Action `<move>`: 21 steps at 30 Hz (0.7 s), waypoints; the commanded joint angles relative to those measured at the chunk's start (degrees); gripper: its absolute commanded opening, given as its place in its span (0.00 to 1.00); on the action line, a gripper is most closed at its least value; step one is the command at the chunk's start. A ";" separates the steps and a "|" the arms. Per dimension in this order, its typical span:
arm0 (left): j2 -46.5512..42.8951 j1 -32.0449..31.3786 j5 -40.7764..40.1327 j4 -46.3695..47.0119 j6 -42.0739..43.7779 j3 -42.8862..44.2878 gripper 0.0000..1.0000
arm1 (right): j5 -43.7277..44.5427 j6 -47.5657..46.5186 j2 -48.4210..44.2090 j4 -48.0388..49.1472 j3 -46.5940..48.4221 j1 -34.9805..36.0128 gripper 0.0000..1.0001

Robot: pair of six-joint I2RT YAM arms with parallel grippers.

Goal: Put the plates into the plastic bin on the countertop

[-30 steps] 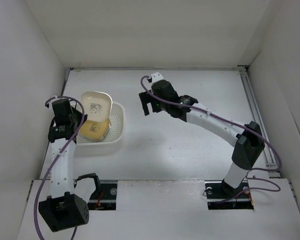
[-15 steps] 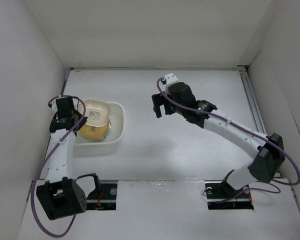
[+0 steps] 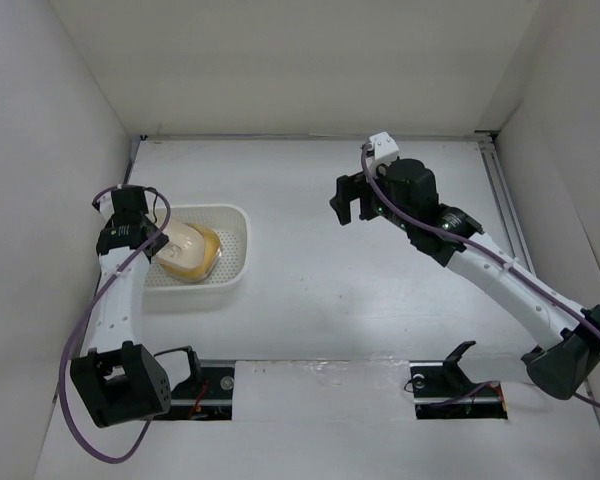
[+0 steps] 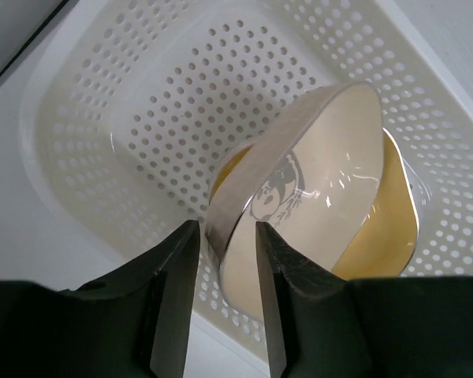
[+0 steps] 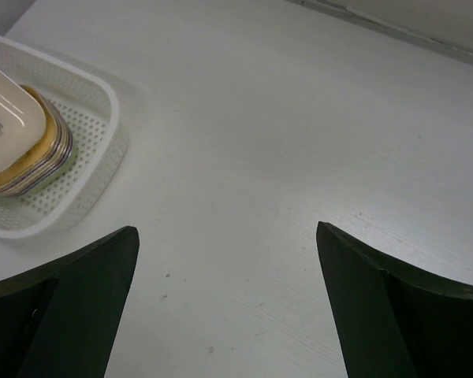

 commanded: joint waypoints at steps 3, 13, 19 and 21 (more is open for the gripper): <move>-1.40 0.16 -0.48 -0.77 0.84 2.36 0.43 | -2.61 -1.40 -1.10 4.11 -0.62 -1.34 1.00; -6.32 0.16 0.22 -1.39 0.84 2.88 1.00 | -3.67 -1.93 -1.10 3.58 0.44 -1.87 1.00; -11.06 0.16 5.93 -0.24 1.89 3.41 1.00 | -0.60 -1.93 -1.35 0.51 1.49 -1.34 1.00; -11.60 -0.45 7.08 0.28 2.51 3.93 1.00 | 2.29 -1.93 -2.41 -0.99 1.49 -0.73 1.00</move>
